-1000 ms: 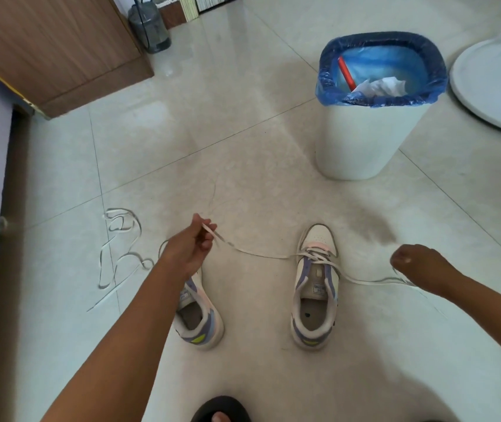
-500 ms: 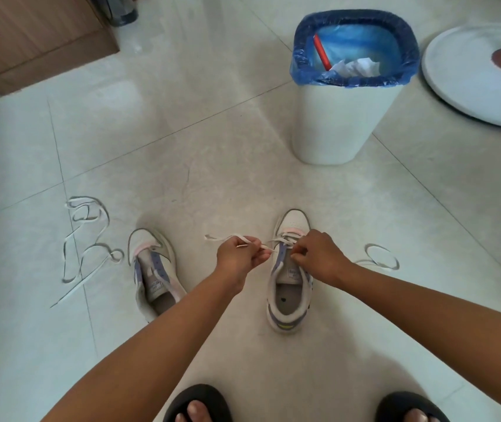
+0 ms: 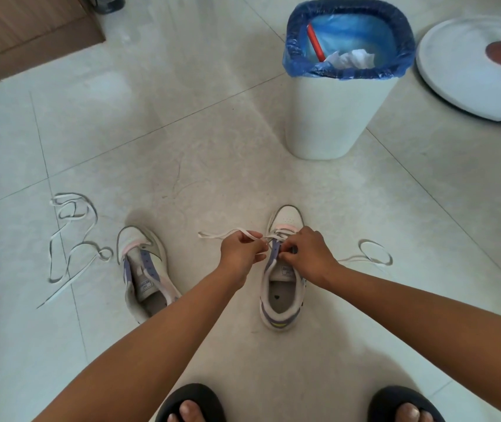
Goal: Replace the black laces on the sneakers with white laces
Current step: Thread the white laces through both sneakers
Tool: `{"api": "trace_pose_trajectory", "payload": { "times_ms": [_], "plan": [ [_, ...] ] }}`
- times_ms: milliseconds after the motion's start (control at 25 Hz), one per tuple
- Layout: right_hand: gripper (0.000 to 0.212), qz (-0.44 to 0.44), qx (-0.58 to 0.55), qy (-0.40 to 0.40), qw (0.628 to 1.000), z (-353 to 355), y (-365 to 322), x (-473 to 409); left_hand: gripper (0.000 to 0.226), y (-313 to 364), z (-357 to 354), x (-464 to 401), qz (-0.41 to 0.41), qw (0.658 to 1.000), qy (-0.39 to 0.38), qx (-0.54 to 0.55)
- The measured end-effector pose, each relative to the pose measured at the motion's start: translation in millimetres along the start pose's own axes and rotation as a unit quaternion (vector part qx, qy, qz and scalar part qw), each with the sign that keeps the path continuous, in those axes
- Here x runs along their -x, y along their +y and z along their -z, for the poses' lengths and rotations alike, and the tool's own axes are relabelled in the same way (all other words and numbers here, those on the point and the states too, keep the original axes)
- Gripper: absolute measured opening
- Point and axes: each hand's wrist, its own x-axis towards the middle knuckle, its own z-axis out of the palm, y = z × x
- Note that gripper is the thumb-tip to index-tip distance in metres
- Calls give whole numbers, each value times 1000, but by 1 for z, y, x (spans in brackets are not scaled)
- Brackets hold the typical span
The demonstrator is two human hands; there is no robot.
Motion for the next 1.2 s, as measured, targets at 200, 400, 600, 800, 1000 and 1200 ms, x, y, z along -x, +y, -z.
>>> {"api": "trace_pose_trajectory", "payload": {
  "times_ms": [200,400,600,800,1000,1200],
  "plan": [
    [15,3,-5,8,1000,-2,1,0,14,-1,0,-2,-24,999,-16,-15],
    [15,0,-14,8,1000,-3,2,-1,16,-7,1,-6,-55,997,-28,-49],
    [14,-5,-23,4,1000,-3,2,-2,17,-8,2,-12,-102,985,-22,-136],
    [15,-18,-39,6,999,-5,2,-1,20,-7,6,-9,-139,969,-23,-205],
    [16,-16,-41,4,999,-4,-2,-3,17,0,2,-9,-241,900,-49,-360],
    [15,-13,-17,-10,1000,-2,-5,-1,5,-10,2,0,-267,893,-35,-362]
  ]
}}
